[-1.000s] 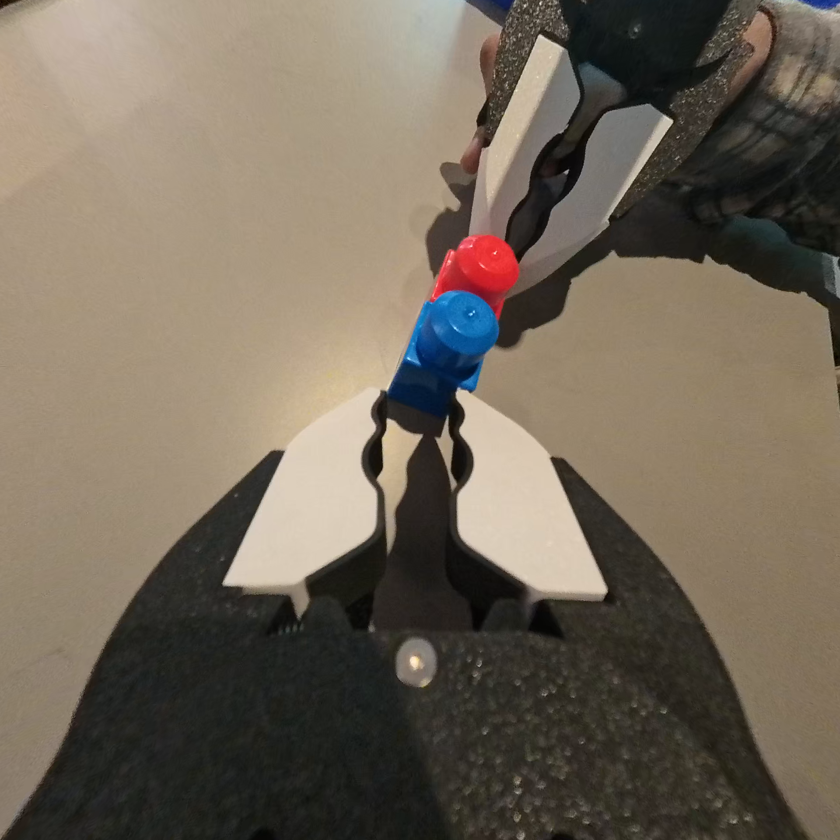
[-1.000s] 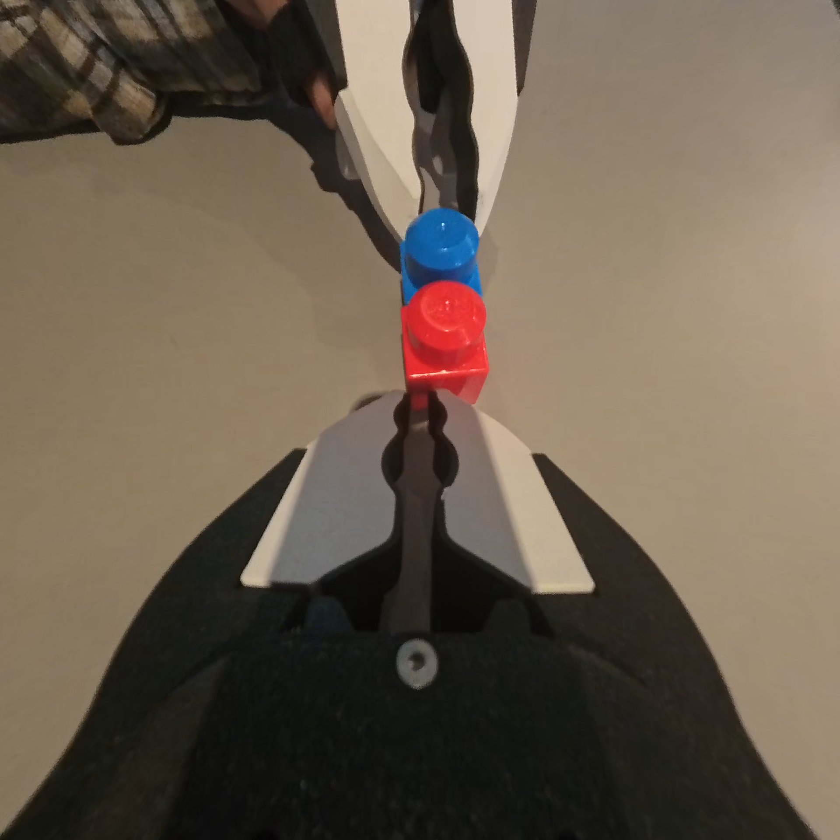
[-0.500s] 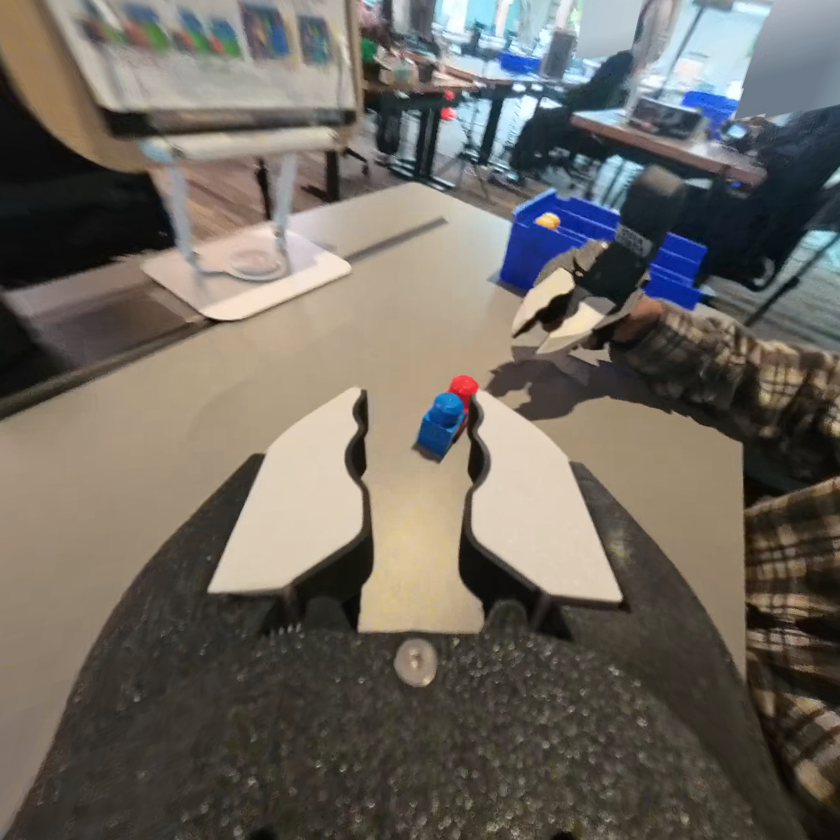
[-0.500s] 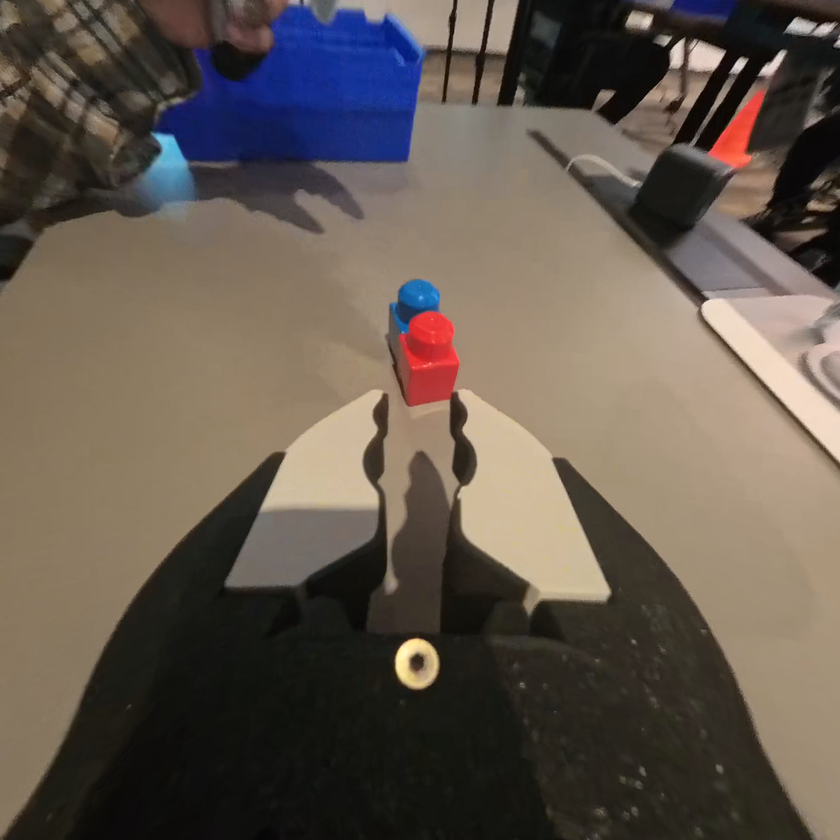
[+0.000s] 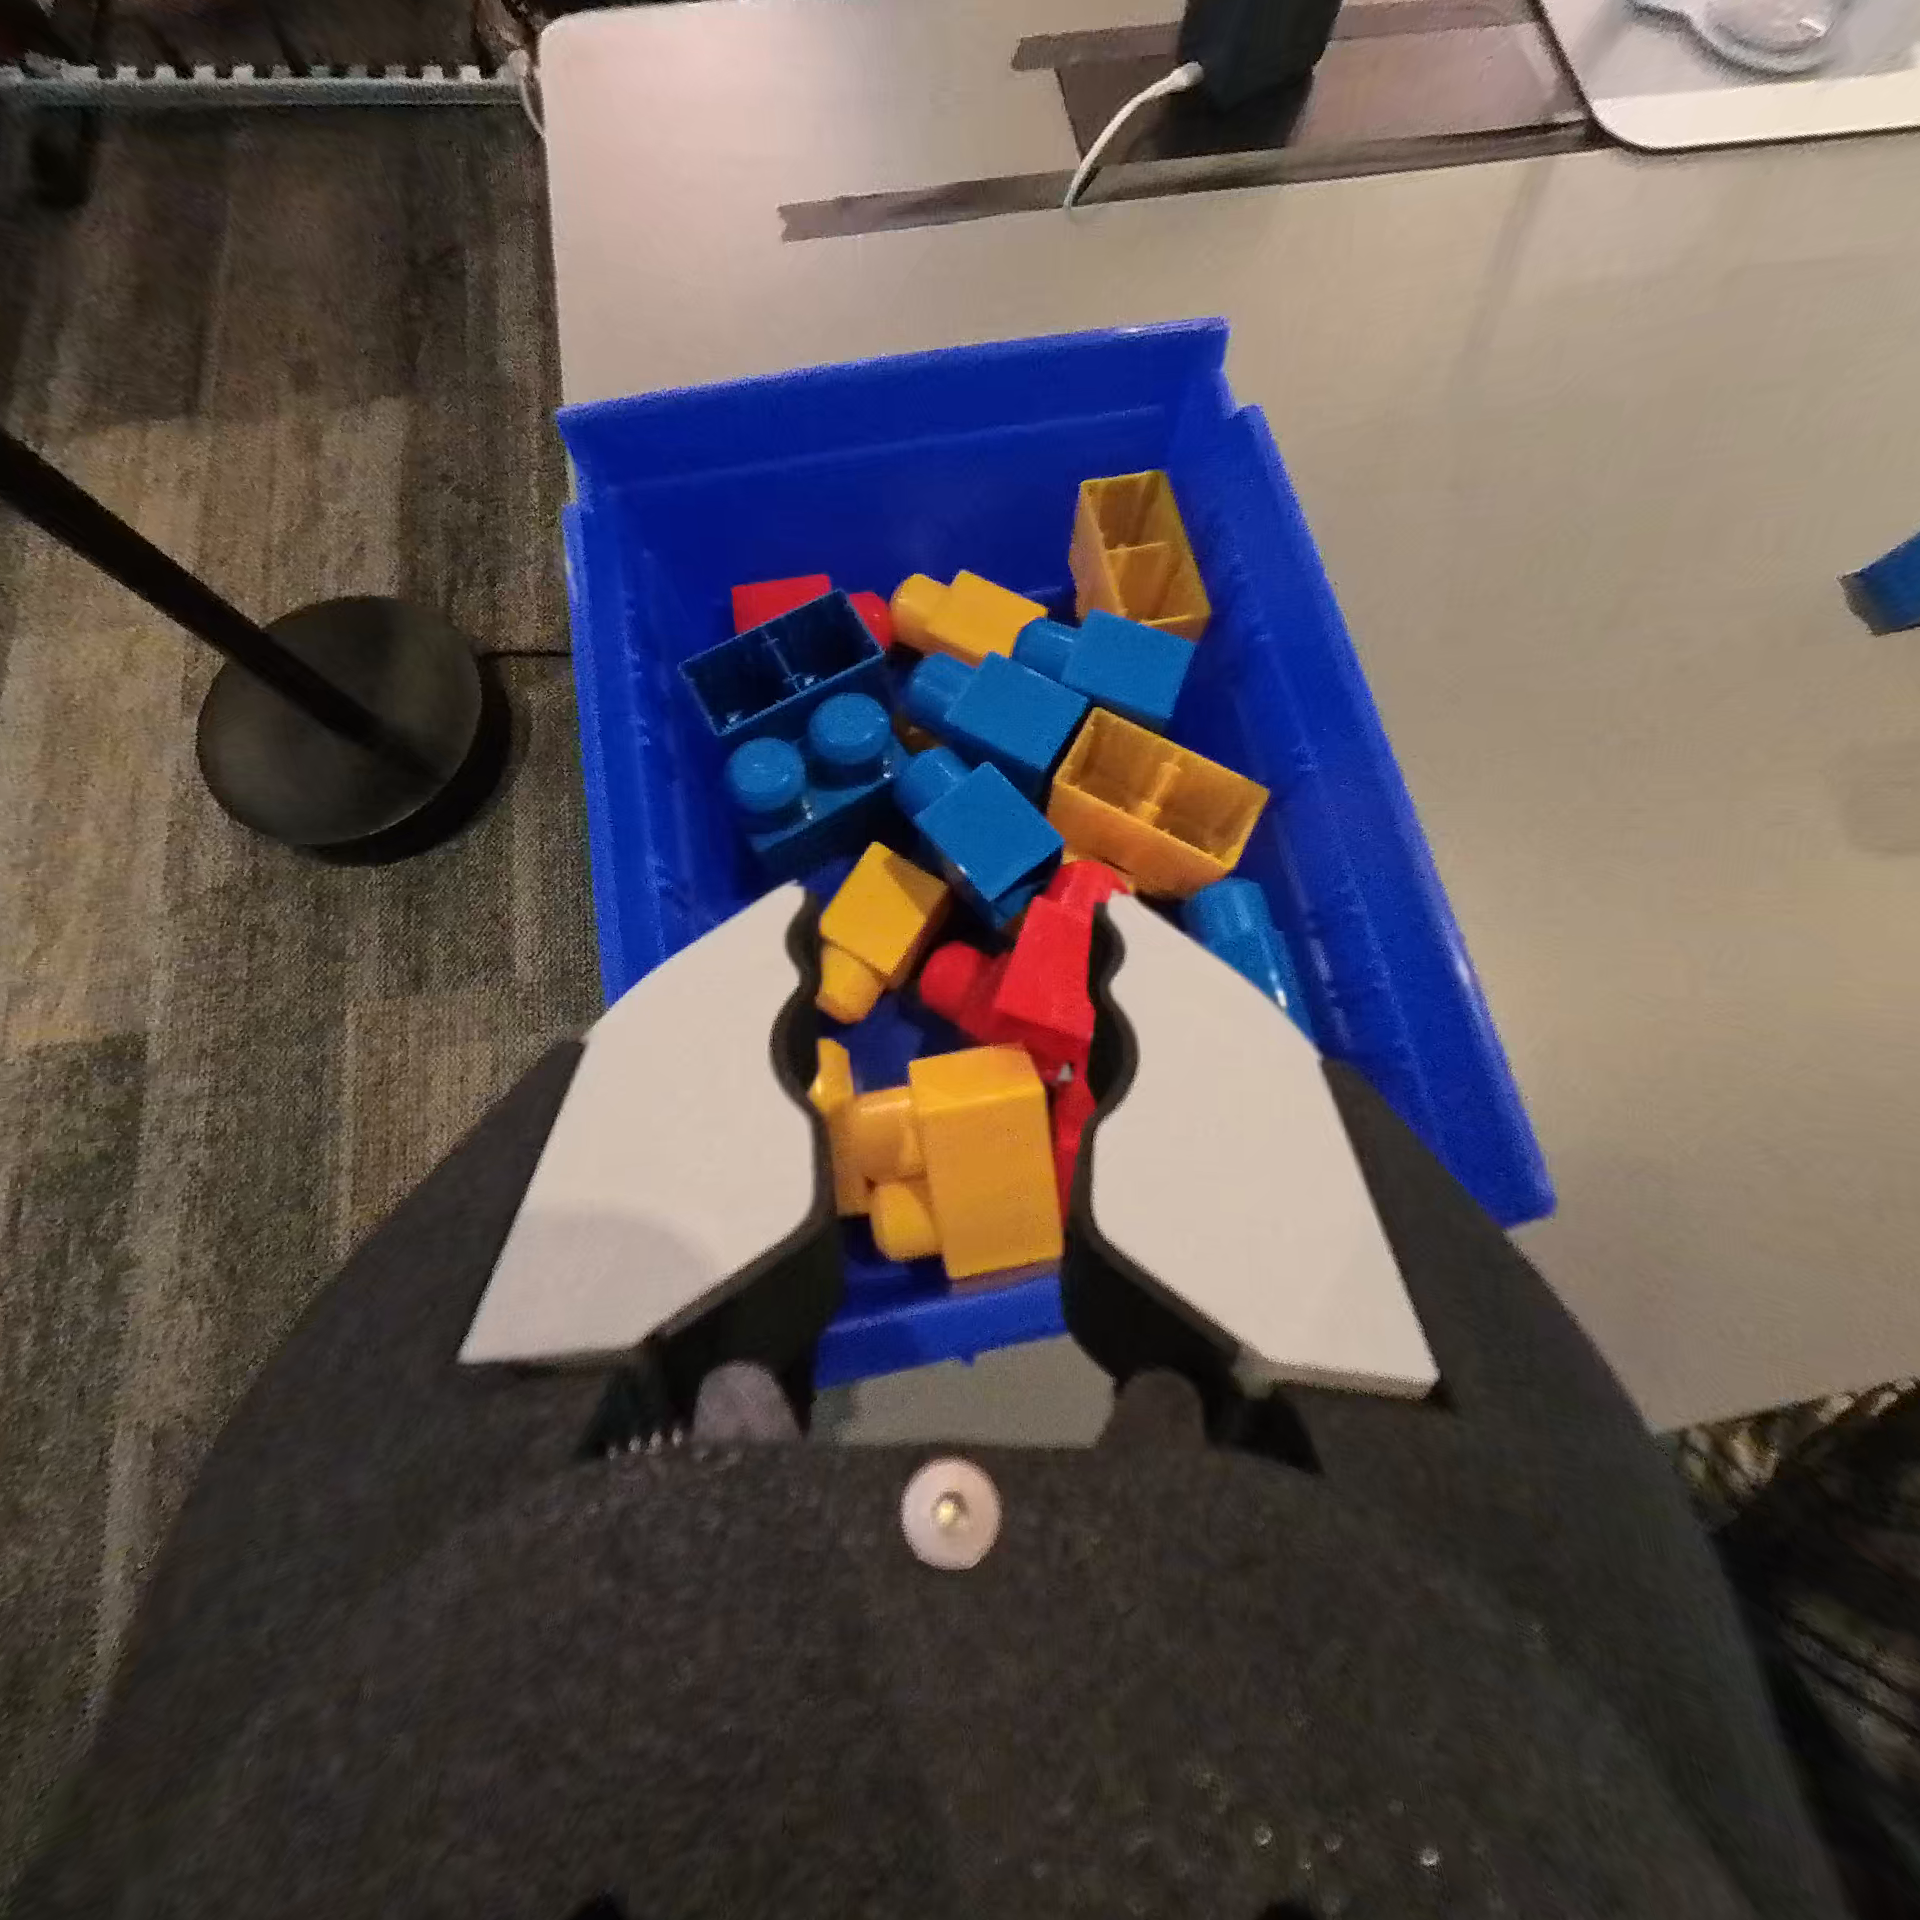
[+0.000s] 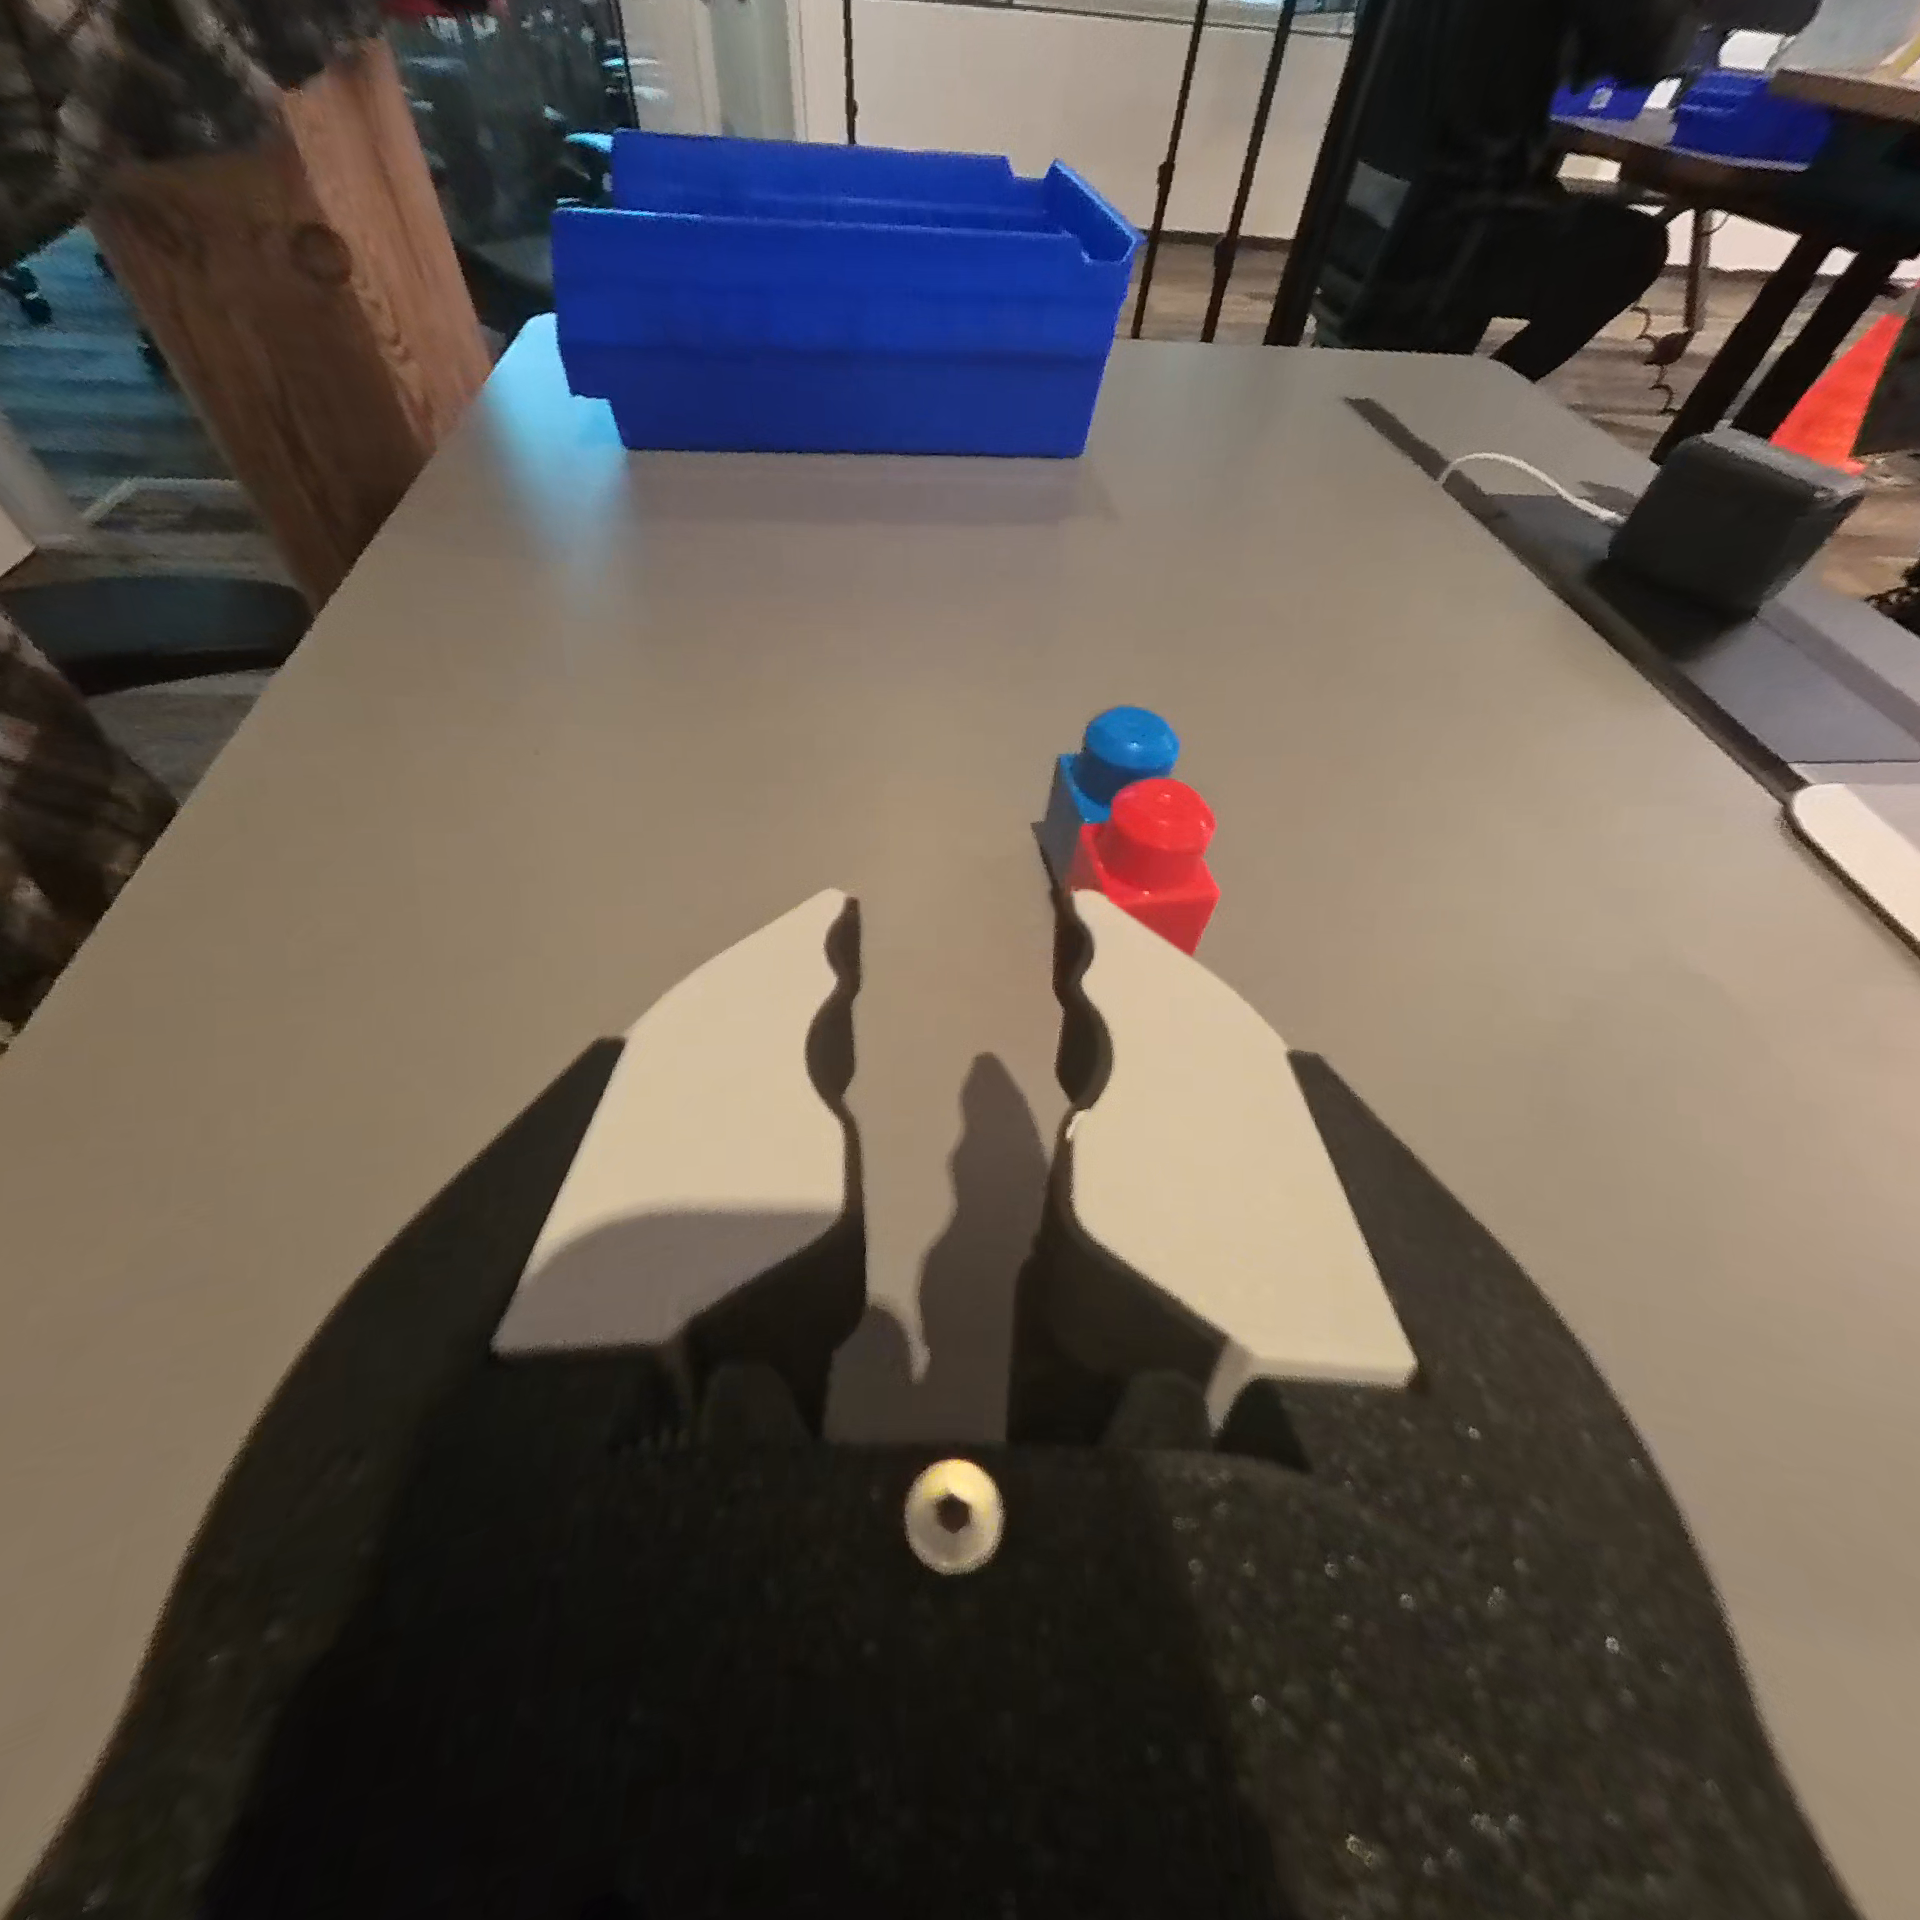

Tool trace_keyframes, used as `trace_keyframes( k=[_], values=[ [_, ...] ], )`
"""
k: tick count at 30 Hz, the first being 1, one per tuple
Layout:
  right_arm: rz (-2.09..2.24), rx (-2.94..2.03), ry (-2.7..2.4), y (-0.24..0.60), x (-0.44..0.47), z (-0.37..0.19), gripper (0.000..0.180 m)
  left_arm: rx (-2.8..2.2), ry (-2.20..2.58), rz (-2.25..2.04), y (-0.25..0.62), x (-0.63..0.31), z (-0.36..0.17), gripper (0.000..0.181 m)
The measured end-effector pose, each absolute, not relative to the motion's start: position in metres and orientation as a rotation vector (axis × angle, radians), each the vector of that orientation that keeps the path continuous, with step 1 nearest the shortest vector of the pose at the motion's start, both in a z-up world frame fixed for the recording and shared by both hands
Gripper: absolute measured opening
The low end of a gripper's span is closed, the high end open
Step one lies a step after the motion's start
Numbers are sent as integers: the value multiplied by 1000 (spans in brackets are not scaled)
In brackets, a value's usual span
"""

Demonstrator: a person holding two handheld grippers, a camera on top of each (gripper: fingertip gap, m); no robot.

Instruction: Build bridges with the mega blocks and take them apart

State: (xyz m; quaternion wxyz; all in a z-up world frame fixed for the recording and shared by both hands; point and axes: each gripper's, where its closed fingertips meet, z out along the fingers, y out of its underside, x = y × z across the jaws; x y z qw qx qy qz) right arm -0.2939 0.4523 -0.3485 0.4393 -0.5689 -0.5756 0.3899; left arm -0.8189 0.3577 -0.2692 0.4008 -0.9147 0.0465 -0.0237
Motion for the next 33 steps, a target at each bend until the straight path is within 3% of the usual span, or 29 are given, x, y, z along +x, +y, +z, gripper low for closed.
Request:
trace_keyframes(
  k=[8,14,22,33],
  values=[
    [908,-1396,-1504,448,-294,-359,36,-2665,449,123,348,-836,-324,51],
    [926,-1396,-1549,441,-297,-365,36,-2771,353,-108,314,-822,-350,55],
    [933,-1377,-1585,434,-300,-367,36,-2663,244,-232,315,-829,-339,55],
    [1024,-1276,-1650,415,-303,-364,34,-2955,913,-228,303,-839,-339,42]
  ],
)
